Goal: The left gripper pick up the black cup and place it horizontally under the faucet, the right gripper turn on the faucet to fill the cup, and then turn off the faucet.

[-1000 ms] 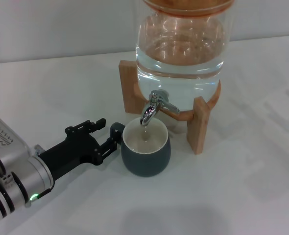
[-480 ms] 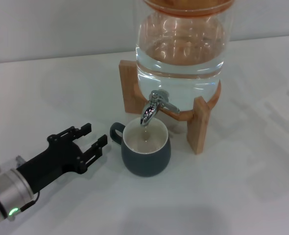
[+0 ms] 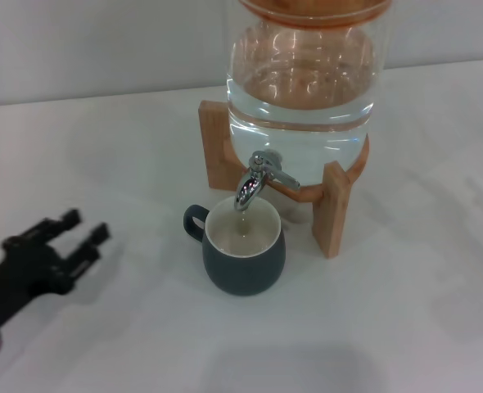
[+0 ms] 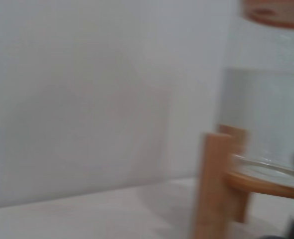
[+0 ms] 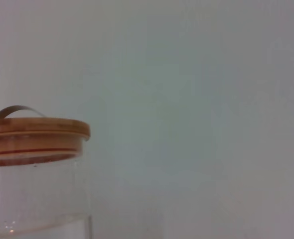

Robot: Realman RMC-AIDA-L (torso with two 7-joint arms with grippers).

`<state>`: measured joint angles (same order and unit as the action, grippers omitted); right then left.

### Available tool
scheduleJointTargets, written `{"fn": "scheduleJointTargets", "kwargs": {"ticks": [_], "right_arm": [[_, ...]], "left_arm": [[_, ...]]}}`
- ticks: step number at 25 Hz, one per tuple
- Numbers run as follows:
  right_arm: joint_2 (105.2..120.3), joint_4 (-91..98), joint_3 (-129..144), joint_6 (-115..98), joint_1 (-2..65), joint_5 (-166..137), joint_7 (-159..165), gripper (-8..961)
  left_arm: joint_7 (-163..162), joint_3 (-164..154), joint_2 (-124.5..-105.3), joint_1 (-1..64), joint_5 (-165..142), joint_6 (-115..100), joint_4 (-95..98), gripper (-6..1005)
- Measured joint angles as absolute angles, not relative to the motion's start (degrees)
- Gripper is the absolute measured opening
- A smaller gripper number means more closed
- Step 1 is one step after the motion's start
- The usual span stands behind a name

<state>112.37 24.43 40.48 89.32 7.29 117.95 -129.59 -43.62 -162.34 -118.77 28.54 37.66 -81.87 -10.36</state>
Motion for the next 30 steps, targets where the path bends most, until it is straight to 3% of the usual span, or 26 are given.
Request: {"fn": "scheduleJointTargets", "kwargs": {"ticks": [4, 11, 30], "right_arm": [[111.76, 33.8, 40.59, 91.65, 3.38, 113.67, -121.87, 813], [115.17, 56.6, 41.51, 96.71, -1.93, 103.6, -105.56, 813], [115.28, 76.78, 69.81, 82.8, 0.87, 97.98, -79.34, 812]], "left_arm": [[-44.89, -162.33, -118.51, 26.78, 44.25, -82.67, -12.9, 532], [-45.87, -162.48, -117.64, 23.95, 57.98, -82.64, -14.31, 532], [-45.97, -162.2, -117.6, 22.92, 64.22, -82.21, -15.86, 532]]}}
